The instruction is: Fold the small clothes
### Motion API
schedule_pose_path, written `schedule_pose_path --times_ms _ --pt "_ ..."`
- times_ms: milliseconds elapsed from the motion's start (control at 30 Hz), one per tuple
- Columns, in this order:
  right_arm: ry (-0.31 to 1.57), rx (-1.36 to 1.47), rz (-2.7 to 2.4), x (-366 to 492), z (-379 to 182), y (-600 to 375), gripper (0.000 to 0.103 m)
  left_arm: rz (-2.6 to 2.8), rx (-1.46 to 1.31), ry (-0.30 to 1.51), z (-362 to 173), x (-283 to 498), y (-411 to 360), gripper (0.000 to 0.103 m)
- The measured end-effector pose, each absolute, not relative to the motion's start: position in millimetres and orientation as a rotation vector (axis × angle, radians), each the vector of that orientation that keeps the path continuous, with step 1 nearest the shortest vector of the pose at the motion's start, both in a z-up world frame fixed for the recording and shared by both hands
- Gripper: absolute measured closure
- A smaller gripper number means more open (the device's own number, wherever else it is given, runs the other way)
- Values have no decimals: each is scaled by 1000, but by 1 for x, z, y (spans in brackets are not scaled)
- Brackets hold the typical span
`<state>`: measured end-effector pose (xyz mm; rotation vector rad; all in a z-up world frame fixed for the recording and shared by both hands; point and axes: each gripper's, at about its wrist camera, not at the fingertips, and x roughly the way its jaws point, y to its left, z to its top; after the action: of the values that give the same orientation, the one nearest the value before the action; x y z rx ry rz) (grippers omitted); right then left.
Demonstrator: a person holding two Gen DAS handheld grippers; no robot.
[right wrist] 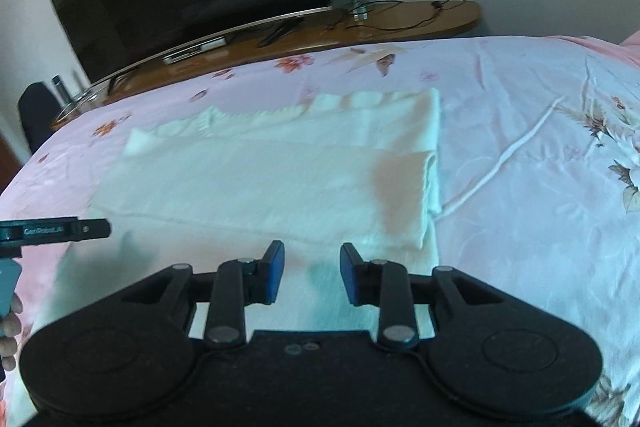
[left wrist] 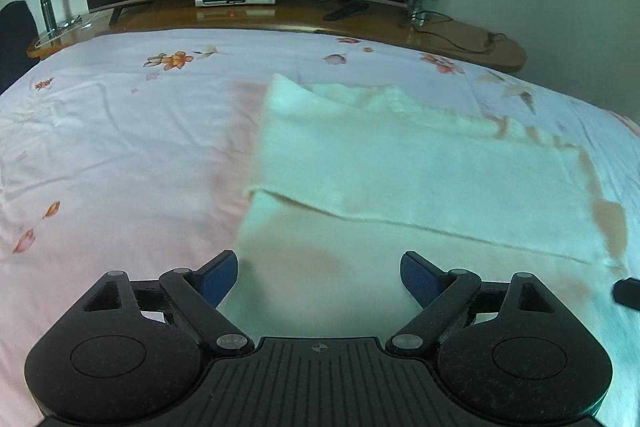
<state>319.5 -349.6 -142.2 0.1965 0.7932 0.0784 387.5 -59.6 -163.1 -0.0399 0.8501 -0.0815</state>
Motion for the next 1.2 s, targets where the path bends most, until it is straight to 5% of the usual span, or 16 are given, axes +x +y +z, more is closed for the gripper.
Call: schedule_pose_path --times_ms 900,1000,1200 --pt "898 157 -66 114 -157 -300 64 -266 101 933 -175 169 3 15" --pt "899 136 -84 90 -154 -296 62 -256 64 972 -176 152 18 3" --pt "889 136 -120 63 -151 -295 61 -226 41 966 -175 127 37 3"
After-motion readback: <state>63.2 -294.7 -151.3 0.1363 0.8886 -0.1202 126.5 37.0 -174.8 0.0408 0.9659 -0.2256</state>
